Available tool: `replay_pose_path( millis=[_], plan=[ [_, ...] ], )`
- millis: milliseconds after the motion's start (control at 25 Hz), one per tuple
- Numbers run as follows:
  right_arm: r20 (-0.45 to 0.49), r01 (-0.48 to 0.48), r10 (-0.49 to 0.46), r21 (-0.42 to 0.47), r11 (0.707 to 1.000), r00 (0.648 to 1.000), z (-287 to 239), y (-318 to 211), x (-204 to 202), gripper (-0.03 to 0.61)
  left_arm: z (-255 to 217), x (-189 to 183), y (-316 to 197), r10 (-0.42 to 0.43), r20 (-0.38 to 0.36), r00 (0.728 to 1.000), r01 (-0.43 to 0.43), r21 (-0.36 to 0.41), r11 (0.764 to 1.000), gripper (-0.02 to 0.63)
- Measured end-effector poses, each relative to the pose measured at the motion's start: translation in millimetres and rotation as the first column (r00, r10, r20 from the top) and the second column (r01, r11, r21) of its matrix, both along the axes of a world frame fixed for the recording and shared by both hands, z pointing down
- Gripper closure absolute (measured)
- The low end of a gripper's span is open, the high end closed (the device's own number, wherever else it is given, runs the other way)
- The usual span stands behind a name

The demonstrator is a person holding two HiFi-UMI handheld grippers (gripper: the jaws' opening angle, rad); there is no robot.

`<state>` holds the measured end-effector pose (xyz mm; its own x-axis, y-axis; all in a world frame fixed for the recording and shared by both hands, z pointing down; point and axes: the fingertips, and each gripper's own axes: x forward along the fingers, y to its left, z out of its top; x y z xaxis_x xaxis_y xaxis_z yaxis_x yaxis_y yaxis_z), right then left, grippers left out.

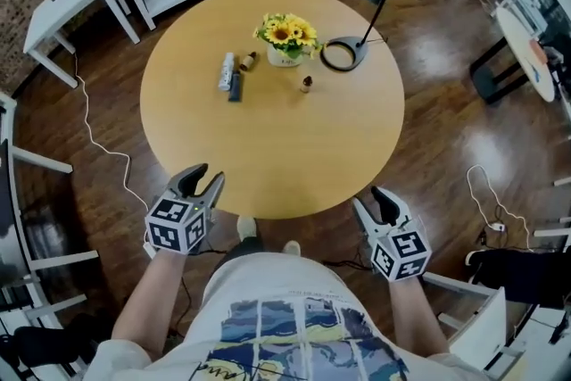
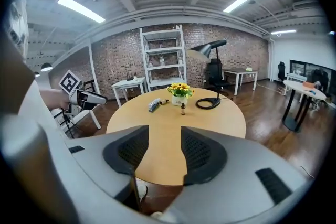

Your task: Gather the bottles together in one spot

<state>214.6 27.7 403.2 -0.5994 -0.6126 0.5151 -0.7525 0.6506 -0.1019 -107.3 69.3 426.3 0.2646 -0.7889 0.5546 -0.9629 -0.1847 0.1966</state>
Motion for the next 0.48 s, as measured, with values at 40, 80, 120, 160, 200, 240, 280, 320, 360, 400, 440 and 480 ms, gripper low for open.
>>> replay_pose_path(
  millis=[40, 80, 120, 160, 200, 240, 280, 320, 360, 400, 440, 480],
  plan=[
    [0.010, 0.000, 0.000, 0.008, 1.000, 1.000, -2.1, 1.4, 7.4, 0.362, -1.1, 4.6, 6.9, -0.016, 0.002, 1.000, 0.016, -0.009, 1.000, 0.448],
    [0.021, 0.002, -0.002, 0.014, 1.000, 1.000, -4.2, 3.1, 14.6, 0.362, -1.8, 9.5, 14.7, -0.031, 0.006, 0.999, 0.031, -0.018, 0.999, 0.448],
    [0.030, 0.005, -0.005, 0.019, 1.000, 1.000, -6.1, 5.6, 21.6, 0.362, -2.4, 14.7, 23.5, -0.047, 0.010, 0.999, 0.047, -0.026, 0.999, 0.448],
    [0.035, 0.009, -0.010, 0.025, 1.000, 0.999, -7.7, 8.1, 28.1, 0.362, -2.9, 19.8, 32.2, -0.061, 0.014, 0.998, 0.061, -0.033, 0.998, 0.448],
    [0.037, 0.013, -0.014, 0.031, 0.999, 0.999, -8.7, 10.3, 33.8, 0.362, -3.5, 24.2, 39.6, -0.074, 0.018, 0.997, 0.075, -0.036, 0.997, 0.448],
    [0.040, 0.015, -0.017, 0.035, 0.999, 0.999, -8.8, 12.0, 38.5, 0.362, -4.3, 27.8, 45.5, -0.086, 0.021, 0.996, 0.087, -0.038, 0.995, 0.448],
    [0.044, 0.017, -0.019, 0.036, 0.999, 0.999, -8.3, 13.9, 42.3, 0.362, -4.8, 30.9, 50.8, -0.098, 0.021, 0.995, 0.098, -0.042, 0.994, 0.448],
    [0.048, 0.020, -0.022, 0.034, 0.999, 0.999, -7.7, 16.4, 45.1, 0.362, -5.1, 33.9, 56.1, -0.108, 0.022, 0.994, 0.109, -0.049, 0.993, 0.448],
    [0.050, 0.026, -0.027, 0.033, 0.999, 0.998, -7.8, 19.1, 47.5, 0.362, -5.2, 37.2, 60.9, -0.114, 0.024, 0.993, 0.116, -0.056, 0.992, 0.448],
    [0.051, 0.031, -0.033, 0.034, 0.999, 0.998, -8.9, 21.3, 49.9, 0.362, -5.3, 41.0, 64.6, -0.116, 0.029, 0.993, 0.118, -0.062, 0.991, 0.448],
    [0.052, 0.036, -0.038, 0.038, 0.999, 0.998, -10.3, 22.7, 52.5, 0.362, -5.6, 45.5, 66.8, -0.113, 0.033, 0.993, 0.115, -0.066, 0.991, 0.448],
    [0.053, 0.037, -0.039, 0.041, 0.998, 0.998, -11.5, 23.6, 55.3, 0.362, -6.0, 49.9, 68.1, -0.108, 0.034, 0.994, 0.110, -0.069, 0.991, 0.449]
  ],
)
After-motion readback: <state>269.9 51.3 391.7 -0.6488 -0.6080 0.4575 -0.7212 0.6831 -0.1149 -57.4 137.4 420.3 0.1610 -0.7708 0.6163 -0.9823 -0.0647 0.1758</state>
